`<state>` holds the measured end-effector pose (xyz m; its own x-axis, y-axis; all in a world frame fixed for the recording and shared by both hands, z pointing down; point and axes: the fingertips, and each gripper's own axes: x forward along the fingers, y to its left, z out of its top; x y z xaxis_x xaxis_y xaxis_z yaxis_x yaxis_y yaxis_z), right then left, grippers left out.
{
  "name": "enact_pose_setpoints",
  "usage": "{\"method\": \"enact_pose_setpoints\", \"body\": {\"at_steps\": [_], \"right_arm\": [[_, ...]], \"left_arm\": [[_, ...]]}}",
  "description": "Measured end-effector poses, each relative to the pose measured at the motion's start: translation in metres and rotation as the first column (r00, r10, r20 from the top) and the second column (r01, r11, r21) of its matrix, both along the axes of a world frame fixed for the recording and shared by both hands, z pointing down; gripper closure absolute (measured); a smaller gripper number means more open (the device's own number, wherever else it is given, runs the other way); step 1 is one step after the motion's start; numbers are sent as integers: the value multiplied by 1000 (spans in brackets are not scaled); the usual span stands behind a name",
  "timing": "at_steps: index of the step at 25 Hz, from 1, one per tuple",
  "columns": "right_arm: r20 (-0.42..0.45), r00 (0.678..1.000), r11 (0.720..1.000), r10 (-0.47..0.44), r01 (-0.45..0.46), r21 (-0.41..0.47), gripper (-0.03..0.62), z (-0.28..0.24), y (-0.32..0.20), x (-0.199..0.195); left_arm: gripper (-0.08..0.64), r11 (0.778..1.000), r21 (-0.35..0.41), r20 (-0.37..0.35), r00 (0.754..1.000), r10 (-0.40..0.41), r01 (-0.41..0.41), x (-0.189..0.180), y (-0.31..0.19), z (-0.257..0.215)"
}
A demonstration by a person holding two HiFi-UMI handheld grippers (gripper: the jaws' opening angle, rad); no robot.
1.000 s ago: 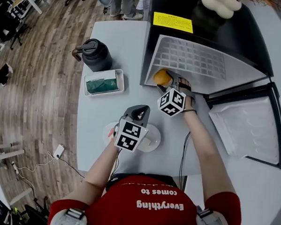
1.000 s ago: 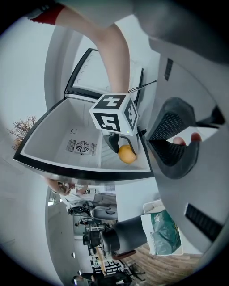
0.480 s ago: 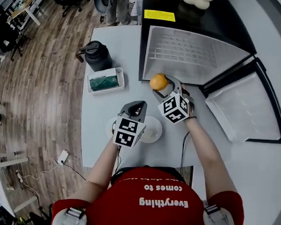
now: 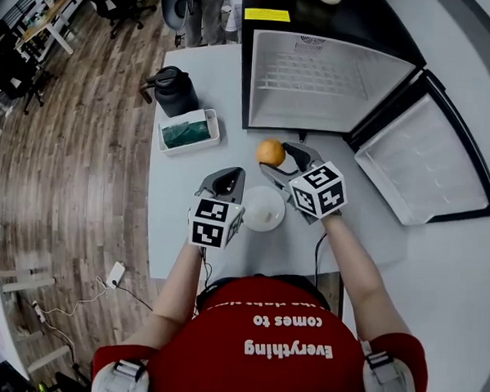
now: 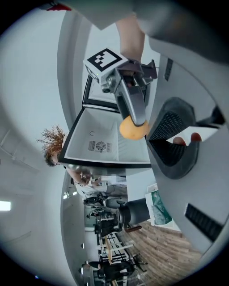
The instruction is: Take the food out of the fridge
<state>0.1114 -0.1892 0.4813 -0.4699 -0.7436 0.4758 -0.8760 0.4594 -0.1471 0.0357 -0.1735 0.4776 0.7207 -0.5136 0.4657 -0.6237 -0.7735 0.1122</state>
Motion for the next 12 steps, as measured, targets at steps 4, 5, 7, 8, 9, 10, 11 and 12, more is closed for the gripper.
{"method": "enact_pose_setpoints", "body": {"at_steps": [4,5,7,8,9,10,11,12], "right_arm": [[285,954,995,95,-83,-53,281,-13,24,-5],[349,929,993,120,-103,-65,281,-16,29,-5],[475,866,988,156,-129,-88,281,-22,37,-2],[541,825,986,164,-130,-100,281,-26,41,-1],[607,778,987,160,-115,-113,281,-29,46,-2],[674,724,988,148,-85,-126,281,-33,52,-5],[736,664,990,131,-49,-131,281,-38,58,-8],[788,605,992,114,-22,-126,281,-44,63,-11]], "left_arm": [[560,999,29,-15,1000,-25,25,-12,6,-13],[560,999,35,-20,999,-27,28,-15,8,-16],[560,999,43,-28,999,-30,31,-17,13,-21],[560,998,46,-30,999,-29,30,-18,16,-23],[560,998,49,-30,999,-27,29,-18,18,-25],[560,998,52,-30,999,-25,26,-18,21,-26],[560,998,55,-29,999,-22,24,-19,24,-27],[560,998,57,-28,999,-21,22,-20,26,-28]]}}
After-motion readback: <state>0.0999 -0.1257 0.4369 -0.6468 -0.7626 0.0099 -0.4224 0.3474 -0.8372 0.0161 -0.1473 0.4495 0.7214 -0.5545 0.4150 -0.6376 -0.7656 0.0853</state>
